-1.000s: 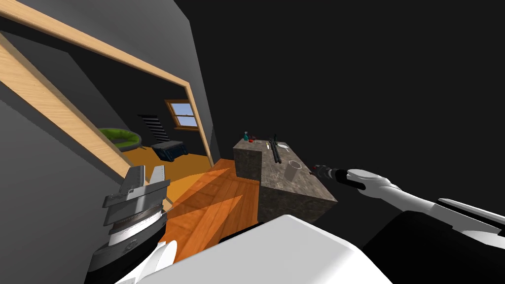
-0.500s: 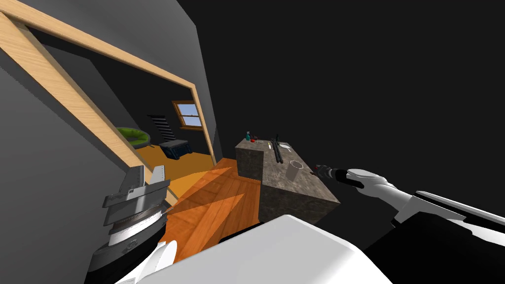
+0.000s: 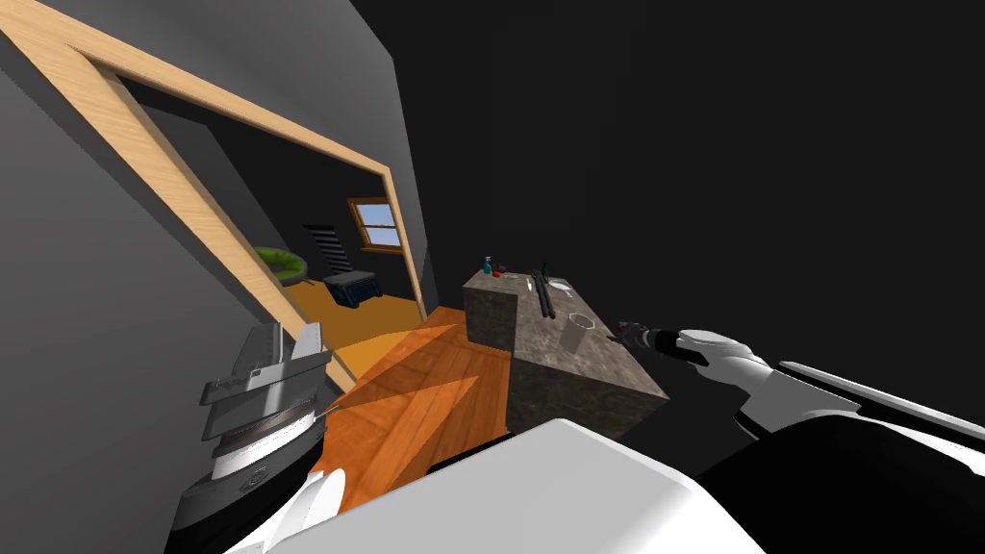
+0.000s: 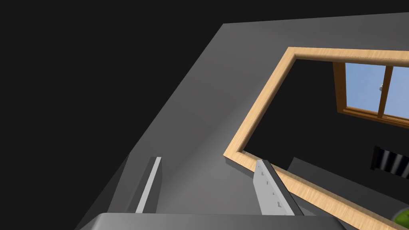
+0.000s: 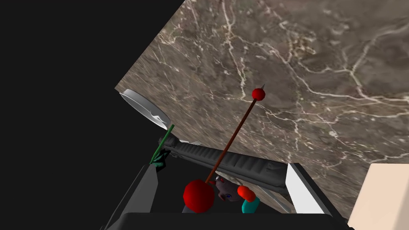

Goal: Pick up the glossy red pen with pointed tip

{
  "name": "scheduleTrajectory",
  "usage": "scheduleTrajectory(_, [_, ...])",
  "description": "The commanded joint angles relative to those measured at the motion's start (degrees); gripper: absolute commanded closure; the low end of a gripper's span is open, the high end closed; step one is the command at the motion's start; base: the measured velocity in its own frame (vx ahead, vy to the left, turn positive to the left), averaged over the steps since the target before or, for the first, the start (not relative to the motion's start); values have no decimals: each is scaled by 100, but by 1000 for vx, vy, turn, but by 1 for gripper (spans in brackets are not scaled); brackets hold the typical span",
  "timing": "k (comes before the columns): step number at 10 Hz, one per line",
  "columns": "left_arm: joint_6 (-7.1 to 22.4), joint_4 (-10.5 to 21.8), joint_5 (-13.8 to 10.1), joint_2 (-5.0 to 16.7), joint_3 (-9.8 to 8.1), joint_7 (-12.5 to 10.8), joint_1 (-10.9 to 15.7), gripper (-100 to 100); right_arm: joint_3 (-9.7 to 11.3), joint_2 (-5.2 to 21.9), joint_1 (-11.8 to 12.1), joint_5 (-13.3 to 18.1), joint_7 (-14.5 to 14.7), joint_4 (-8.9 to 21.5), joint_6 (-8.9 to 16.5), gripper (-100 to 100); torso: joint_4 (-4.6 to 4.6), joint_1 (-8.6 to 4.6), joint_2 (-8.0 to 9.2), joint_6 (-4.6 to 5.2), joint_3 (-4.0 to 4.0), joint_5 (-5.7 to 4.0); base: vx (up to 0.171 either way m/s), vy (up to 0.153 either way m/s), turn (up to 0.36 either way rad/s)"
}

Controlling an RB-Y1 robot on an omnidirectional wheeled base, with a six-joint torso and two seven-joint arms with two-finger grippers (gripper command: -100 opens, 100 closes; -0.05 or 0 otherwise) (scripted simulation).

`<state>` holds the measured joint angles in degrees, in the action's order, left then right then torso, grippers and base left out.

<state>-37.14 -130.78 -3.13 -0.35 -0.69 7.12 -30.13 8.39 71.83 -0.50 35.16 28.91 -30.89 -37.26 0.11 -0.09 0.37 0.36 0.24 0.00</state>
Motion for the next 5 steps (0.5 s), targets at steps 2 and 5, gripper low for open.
scheduleTrajectory(2, [0,0,0,0,0,0,0,0,179,-15,-269,-74,99,441,-104,-100,0,1,-1,-3,-1,0,-26,8,77])
scheduleTrajectory(5, [0,0,0,0,0,0,0,0,339,-42,-528,-133,201,788,-210,-100,0,0,1,2,1,0,-24,8,39])
